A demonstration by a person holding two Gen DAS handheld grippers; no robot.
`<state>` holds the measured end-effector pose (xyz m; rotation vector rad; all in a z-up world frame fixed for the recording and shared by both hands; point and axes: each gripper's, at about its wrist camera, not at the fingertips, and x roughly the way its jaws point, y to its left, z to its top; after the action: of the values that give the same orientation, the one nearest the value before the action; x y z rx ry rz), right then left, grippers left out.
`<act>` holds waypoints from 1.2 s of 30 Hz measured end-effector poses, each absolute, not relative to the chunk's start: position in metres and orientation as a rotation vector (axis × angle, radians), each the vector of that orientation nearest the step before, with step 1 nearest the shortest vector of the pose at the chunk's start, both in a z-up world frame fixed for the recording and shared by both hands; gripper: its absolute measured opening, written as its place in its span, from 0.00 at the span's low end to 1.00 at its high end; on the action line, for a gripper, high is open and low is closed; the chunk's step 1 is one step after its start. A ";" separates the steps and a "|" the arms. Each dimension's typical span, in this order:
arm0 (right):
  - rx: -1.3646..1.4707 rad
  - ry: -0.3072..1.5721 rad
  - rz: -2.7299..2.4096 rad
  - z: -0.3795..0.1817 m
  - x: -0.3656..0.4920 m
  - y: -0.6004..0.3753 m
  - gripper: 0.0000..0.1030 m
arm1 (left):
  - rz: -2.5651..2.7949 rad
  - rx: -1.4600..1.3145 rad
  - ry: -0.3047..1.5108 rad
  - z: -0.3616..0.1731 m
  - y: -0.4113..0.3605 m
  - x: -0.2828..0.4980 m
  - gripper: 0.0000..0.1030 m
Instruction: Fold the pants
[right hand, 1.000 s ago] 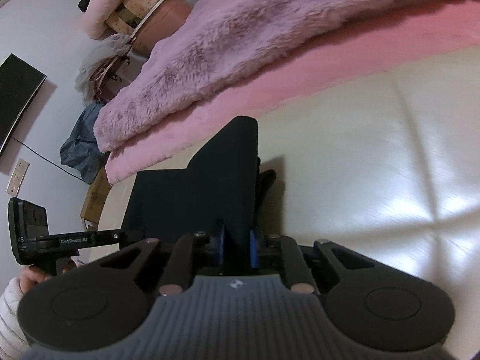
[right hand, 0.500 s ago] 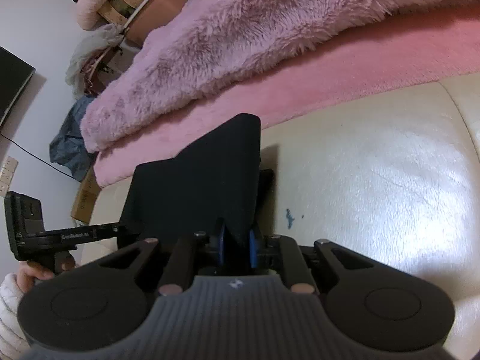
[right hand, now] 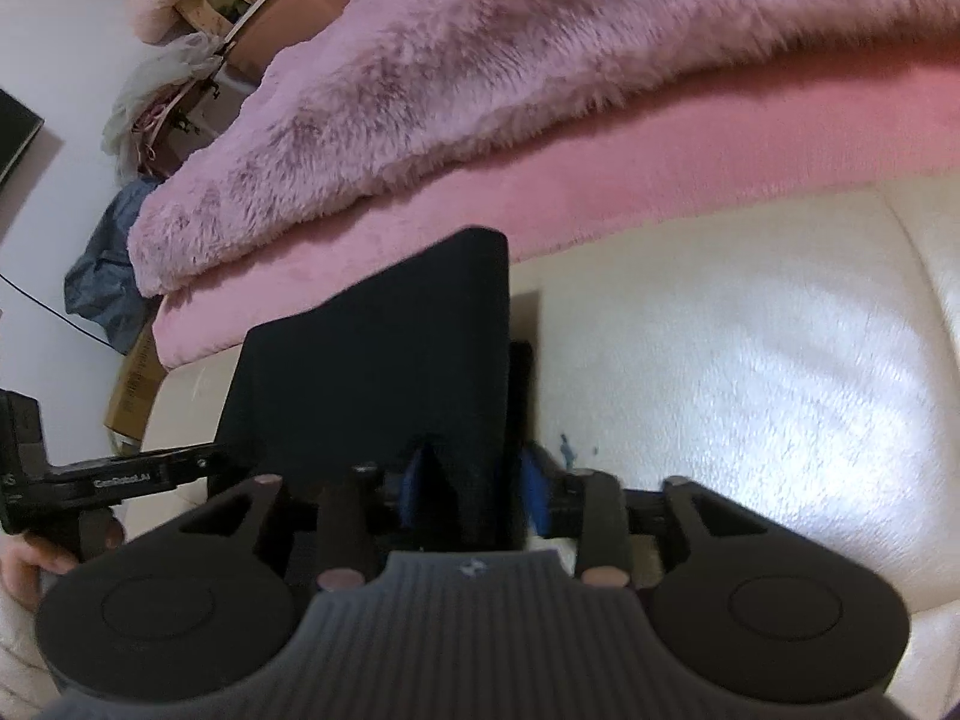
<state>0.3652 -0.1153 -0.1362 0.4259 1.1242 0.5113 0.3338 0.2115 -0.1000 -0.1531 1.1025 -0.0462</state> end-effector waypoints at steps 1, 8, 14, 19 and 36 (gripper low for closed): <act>0.387 1.112 0.499 -0.130 0.364 -0.113 0.45 | -0.028 -0.126 1.088 -0.093 0.208 0.331 0.56; 0.195 0.911 0.522 -0.048 0.336 -0.102 0.65 | 0.018 0.020 0.876 -0.017 0.175 0.285 0.58; 0.081 0.671 0.532 0.037 0.276 -0.104 0.79 | 0.050 0.043 0.655 0.052 0.148 0.228 0.76; 0.036 0.553 0.504 0.076 0.215 -0.111 0.80 | 0.147 0.032 0.531 0.085 0.130 0.177 0.86; -0.046 0.582 0.376 0.045 0.072 -0.126 0.80 | 0.203 -0.017 0.667 0.036 0.079 0.085 0.93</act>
<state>0.0718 -0.1255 0.0445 -0.0456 0.5817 0.3762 0.0850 0.0791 0.0364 -0.0165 0.6669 0.2030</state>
